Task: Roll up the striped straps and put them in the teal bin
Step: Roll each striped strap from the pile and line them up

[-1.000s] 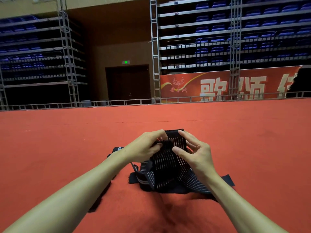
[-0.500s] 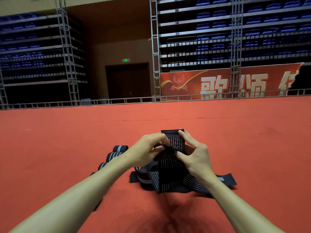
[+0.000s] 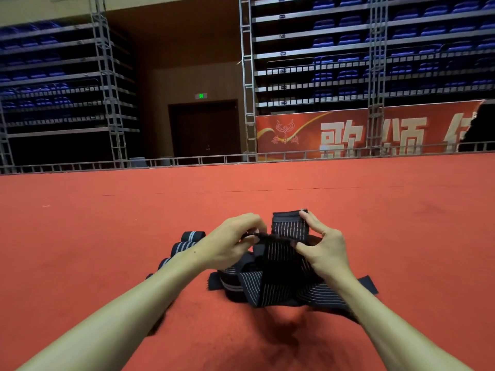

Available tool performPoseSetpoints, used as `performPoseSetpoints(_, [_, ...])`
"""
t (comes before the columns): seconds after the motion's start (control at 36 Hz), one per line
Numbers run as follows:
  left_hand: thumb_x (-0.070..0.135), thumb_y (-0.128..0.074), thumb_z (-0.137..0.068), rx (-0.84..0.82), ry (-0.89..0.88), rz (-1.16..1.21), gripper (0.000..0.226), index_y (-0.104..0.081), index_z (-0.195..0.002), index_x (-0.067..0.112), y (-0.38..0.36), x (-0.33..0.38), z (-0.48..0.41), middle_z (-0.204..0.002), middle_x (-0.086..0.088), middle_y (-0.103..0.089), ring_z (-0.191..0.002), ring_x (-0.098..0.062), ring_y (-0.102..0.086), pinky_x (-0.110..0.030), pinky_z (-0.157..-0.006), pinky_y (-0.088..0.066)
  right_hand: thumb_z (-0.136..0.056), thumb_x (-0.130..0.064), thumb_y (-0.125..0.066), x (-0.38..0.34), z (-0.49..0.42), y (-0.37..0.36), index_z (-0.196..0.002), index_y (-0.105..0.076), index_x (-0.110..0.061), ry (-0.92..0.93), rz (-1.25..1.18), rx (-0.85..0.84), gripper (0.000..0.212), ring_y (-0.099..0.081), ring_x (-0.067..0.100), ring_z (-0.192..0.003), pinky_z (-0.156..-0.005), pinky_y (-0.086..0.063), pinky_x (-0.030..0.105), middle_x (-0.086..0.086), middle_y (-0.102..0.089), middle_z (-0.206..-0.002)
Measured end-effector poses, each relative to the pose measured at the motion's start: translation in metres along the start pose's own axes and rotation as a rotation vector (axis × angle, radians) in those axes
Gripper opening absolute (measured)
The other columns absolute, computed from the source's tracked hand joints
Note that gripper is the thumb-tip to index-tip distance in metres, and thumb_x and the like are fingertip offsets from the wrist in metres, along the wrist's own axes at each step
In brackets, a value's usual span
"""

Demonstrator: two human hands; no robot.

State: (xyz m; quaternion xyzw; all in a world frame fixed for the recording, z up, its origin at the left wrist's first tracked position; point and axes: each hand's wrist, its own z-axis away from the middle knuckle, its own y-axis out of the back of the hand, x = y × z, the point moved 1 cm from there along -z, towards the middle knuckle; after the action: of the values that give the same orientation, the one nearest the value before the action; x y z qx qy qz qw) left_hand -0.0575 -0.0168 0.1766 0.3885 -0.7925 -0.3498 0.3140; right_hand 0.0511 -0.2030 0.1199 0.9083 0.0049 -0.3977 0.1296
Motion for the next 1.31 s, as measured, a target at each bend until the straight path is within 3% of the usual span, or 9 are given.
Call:
performPoseSetpoints(0.17, [-0.002,-0.058,-0.092,-0.003,-0.021,-0.013,0.014,-0.063,-0.102,0.005,-0.003,0.000,-0.002,-0.093,0.007,-0.056,-0.084,0.000,-0.050,-0.014,-0.076,-0.041,-0.072,0.007,-0.076,-0.003,-0.001,-0.006,-0.136,-0.055,-0.020,0.071,-0.027,-0.112,0.073,-0.038,-0.011,-0.129,-0.109,-0.027,0.007,-0.006,-0.046,-0.140])
performPoseSetpoints(0.28, [0.000,-0.060,-0.092,0.029,-0.027,-0.004,0.014,-0.064,-0.103,0.007,-0.003,0.004,-0.007,-0.095,0.009,-0.059,-0.088,-0.002,-0.053,-0.006,-0.079,-0.037,-0.073,0.007,-0.077,-0.006,-0.005,-0.006,-0.131,-0.049,-0.035,0.092,-0.111,-0.130,0.077,-0.045,0.002,-0.133,-0.109,-0.039,0.022,-0.004,-0.044,-0.144])
performPoseSetpoints(0.36, [0.001,-0.063,-0.091,0.066,-0.008,0.001,0.014,-0.065,-0.102,0.010,0.000,0.006,-0.013,-0.094,0.014,-0.059,-0.088,0.001,-0.054,-0.007,-0.077,-0.038,-0.074,0.010,-0.073,-0.013,-0.004,-0.004,-0.130,-0.049,-0.034,0.078,-0.201,-0.197,0.075,-0.054,0.006,-0.126,-0.096,-0.048,0.017,-0.006,-0.042,-0.146])
performPoseSetpoints(0.5, [0.004,-0.069,-0.088,0.153,0.040,-0.005,0.013,-0.069,-0.098,0.011,0.005,0.007,-0.019,-0.088,0.006,-0.063,-0.079,-0.003,-0.055,-0.008,-0.072,-0.037,-0.064,-0.004,-0.048,-0.033,-0.004,0.002,-0.120,-0.059,-0.037,0.073,-0.294,-0.255,0.066,-0.045,-0.007,-0.130,-0.097,-0.040,0.009,-0.020,-0.050,-0.132])
performPoseSetpoints(0.67, [0.006,-0.071,-0.087,0.278,0.112,0.086,0.010,-0.070,-0.093,0.013,0.003,0.009,-0.022,-0.083,0.015,-0.066,-0.076,0.003,-0.059,-0.013,-0.071,-0.043,-0.077,-0.011,-0.080,-0.048,-0.008,0.004,-0.117,-0.064,-0.030,0.066,-0.409,-0.214,0.047,-0.051,-0.012,-0.121,-0.093,-0.042,0.008,-0.010,-0.057,-0.130])
performPoseSetpoints(0.78, [0.009,-0.074,-0.085,0.379,0.137,0.106,0.011,-0.073,-0.093,0.017,0.002,0.011,-0.022,-0.082,0.014,-0.068,-0.080,-0.004,-0.061,-0.014,-0.073,-0.045,-0.078,-0.009,-0.079,-0.049,-0.008,0.001,-0.118,-0.066,-0.024,0.057,-0.388,-0.147,0.044,-0.054,-0.009,-0.119,-0.092,-0.044,0.009,-0.006,-0.060,-0.127])
performPoseSetpoints(0.94, [0.012,-0.077,-0.082,0.484,0.188,0.112,0.011,-0.077,-0.090,0.019,0.006,0.016,-0.020,-0.082,0.022,-0.065,-0.090,0.009,-0.051,-0.002,-0.077,-0.032,-0.082,-0.006,-0.075,-0.049,-0.011,-0.001,-0.105,-0.072,-0.027,0.031,-0.438,-0.067,0.031,-0.061,0.001,-0.117,-0.092,-0.046,0.011,-0.001,-0.066,-0.123])
performPoseSetpoints(1.11, [0.005,-0.076,-0.083,0.420,0.245,0.319,0.021,-0.073,-0.083,0.026,0.001,0.019,-0.024,-0.079,0.013,-0.071,-0.079,-0.003,-0.066,-0.031,-0.082,-0.055,-0.082,0.000,-0.074,-0.054,-0.012,-0.002,-0.094,-0.076,-0.021,0.010,-0.495,-0.022,0.024,-0.069,0.009,-0.105,-0.088,-0.053,0.018,-0.001,-0.073,-0.108])
performPoseSetpoints(1.31, [0.008,-0.078,-0.082,0.433,0.229,0.351,0.017,-0.070,-0.092,0.019,-0.006,0.018,-0.019,-0.095,0.004,-0.069,-0.089,-0.010,-0.068,-0.027,-0.083,-0.056,-0.085,-0.002,-0.070,-0.051,-0.011,0.000,-0.088,-0.078,-0.015,-0.049,-0.553,-0.020,0.016,-0.073,0.022,-0.096,-0.088,-0.057,0.034,0.005,-0.076,-0.101])
